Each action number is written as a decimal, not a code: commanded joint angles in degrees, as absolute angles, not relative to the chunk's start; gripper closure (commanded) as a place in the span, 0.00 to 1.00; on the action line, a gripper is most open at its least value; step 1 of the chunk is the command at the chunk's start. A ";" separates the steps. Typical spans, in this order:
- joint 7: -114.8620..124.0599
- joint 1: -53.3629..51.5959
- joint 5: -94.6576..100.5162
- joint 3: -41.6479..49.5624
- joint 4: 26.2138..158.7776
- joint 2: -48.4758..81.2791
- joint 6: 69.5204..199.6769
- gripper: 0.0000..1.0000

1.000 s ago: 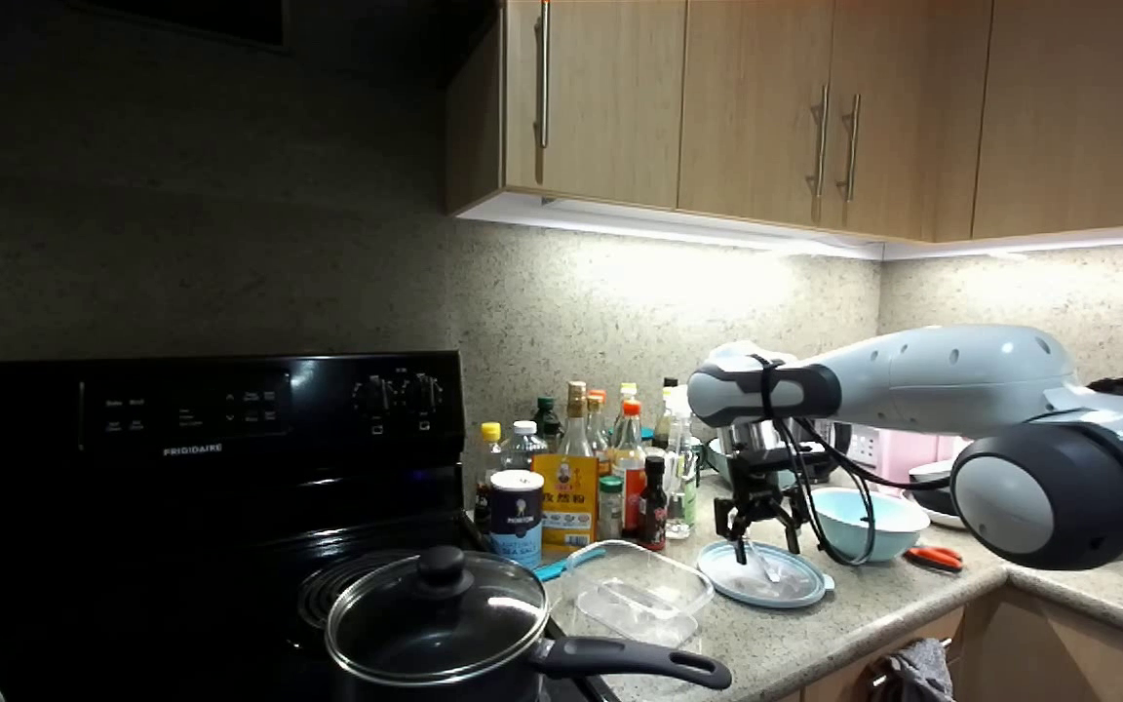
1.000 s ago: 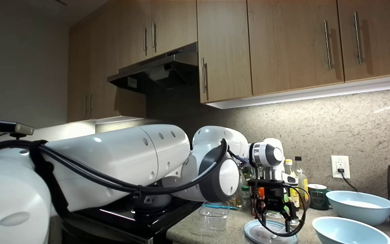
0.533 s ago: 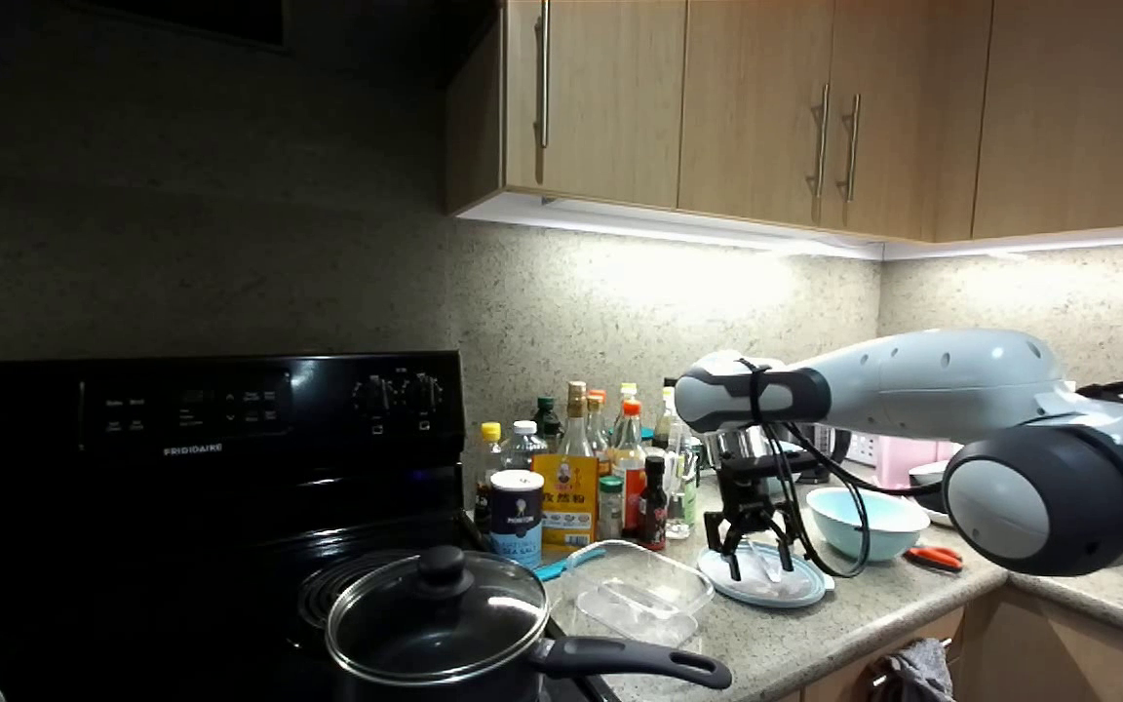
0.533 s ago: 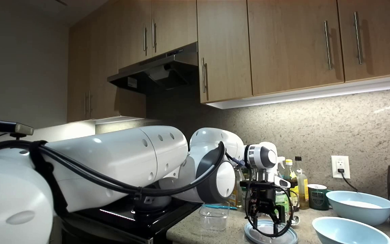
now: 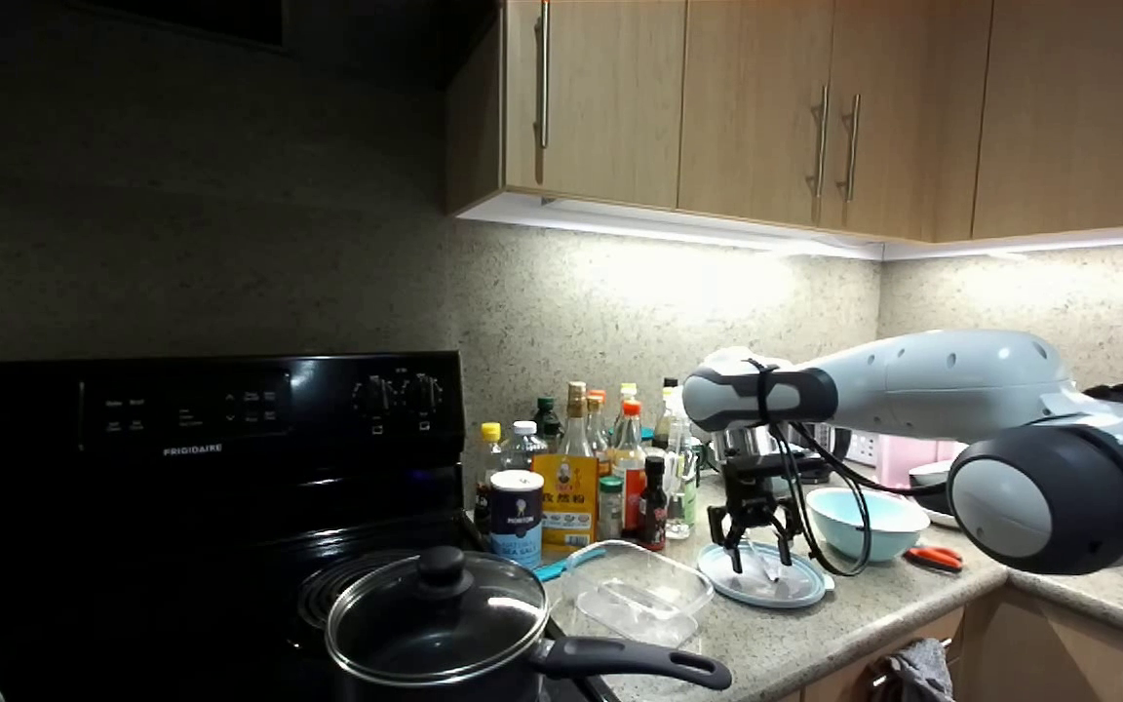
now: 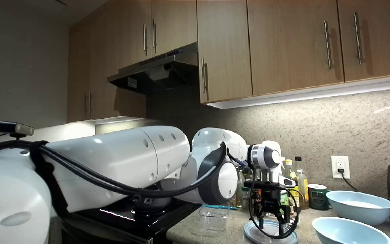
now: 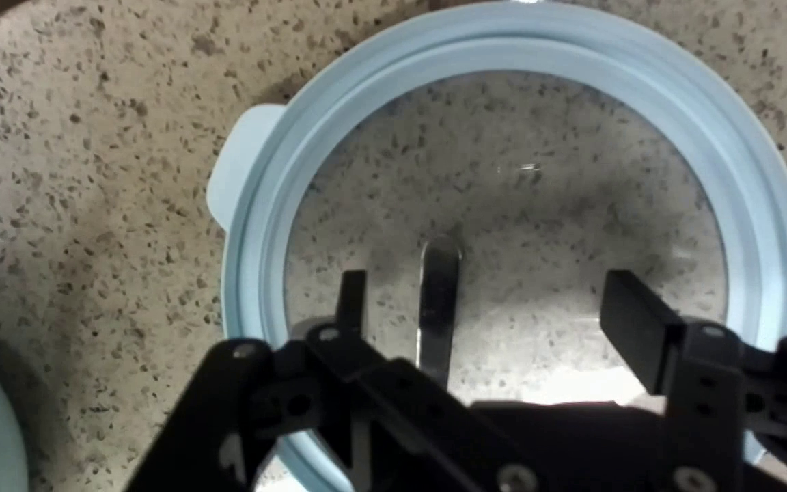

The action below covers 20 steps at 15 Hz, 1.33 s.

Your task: Remove the spoon from the bowl and put it on the lid that is on the counter

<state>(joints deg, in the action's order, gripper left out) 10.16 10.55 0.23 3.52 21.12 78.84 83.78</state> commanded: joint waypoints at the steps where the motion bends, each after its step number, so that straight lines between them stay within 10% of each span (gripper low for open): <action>1: 9.73 10.60 0.37 3.64 22.08 78.36 84.25 0.01; 20: 4.25 11.42 0.45 3.54 21.81 78.70 89.55 0.00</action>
